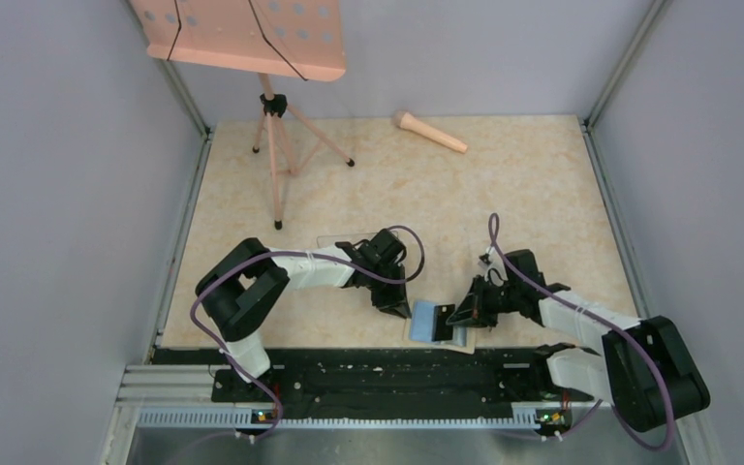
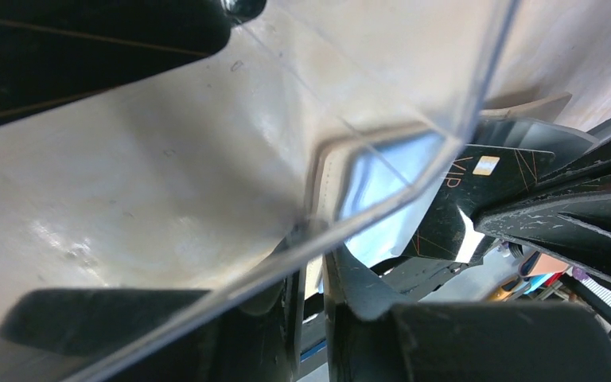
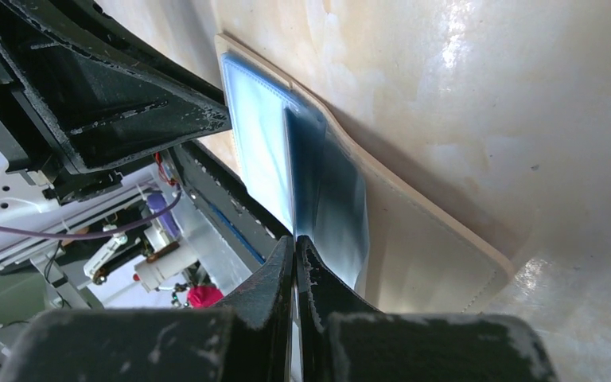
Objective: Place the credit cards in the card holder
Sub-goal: Insert the credit card into the card holder.
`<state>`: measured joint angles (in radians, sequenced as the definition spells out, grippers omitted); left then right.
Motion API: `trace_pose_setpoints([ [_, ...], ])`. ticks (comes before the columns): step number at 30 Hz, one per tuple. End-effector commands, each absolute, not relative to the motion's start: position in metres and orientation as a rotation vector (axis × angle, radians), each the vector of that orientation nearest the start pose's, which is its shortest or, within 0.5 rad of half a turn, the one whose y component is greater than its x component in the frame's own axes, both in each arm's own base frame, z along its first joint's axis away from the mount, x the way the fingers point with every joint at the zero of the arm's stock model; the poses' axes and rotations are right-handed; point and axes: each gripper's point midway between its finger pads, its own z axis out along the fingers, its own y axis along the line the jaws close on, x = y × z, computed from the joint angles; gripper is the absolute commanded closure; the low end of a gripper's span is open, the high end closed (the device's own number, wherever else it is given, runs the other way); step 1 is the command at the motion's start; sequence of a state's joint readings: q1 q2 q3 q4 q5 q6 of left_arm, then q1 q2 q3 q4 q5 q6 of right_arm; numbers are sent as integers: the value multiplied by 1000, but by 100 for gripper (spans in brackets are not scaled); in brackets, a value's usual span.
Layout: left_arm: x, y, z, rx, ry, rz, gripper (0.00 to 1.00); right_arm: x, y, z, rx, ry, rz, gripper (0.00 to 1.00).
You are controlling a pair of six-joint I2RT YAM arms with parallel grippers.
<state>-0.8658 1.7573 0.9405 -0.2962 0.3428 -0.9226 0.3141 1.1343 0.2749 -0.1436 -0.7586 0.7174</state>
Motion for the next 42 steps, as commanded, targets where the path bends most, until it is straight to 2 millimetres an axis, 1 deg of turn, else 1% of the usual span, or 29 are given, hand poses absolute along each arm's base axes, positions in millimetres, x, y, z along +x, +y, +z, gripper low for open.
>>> trace_pose_setpoints([
  [1, 167, -316, 2, 36, 3009, -724, 81, 139, 196, 38, 217, 2700, 1341, 100],
  [6, 165, -315, 0, 28, 3016, -730, 83, 141, 197, 30, 187, 2713, 1334, 100],
  [8, 164, -315, 1, 20, 3018, -736, 85, 143, 197, 27, 183, 2714, 1337, 100],
  [11, 160, -318, 3, -7, 3024, -784, 87, 146, 200, 25, 181, 2709, 1331, 100],
  [17, 157, -316, 5, -44, 3015, -802, 91, 156, 214, 26, 125, 2697, 1305, 100],
  [20, 157, -313, 6, -60, 3009, -788, 99, 159, 224, 26, 96, 2706, 1300, 100],
  [21, 158, -312, 7, -65, 3007, -784, 100, 162, 228, 28, 86, 2701, 1306, 100],
  [24, 157, -308, 8, -86, 3007, -759, 100, 165, 238, 31, 75, 2693, 1312, 97],
  [28, 157, -299, 8, -124, 2995, -712, 100, 169, 251, 36, 40, 2690, 1313, 87],
  [32, 157, -288, 10, -165, 2971, -664, 100, 164, 259, 34, -18, 2730, 1276, 76],
  [37, 158, -282, 13, -172, 2961, -629, 100, 157, 251, 28, -68, 2783, 1157, 57],
  [42, 162, -279, 18, -156, 2942, -602, 100, 155, 240, 33, -99, 2784, 1068, 39],
])
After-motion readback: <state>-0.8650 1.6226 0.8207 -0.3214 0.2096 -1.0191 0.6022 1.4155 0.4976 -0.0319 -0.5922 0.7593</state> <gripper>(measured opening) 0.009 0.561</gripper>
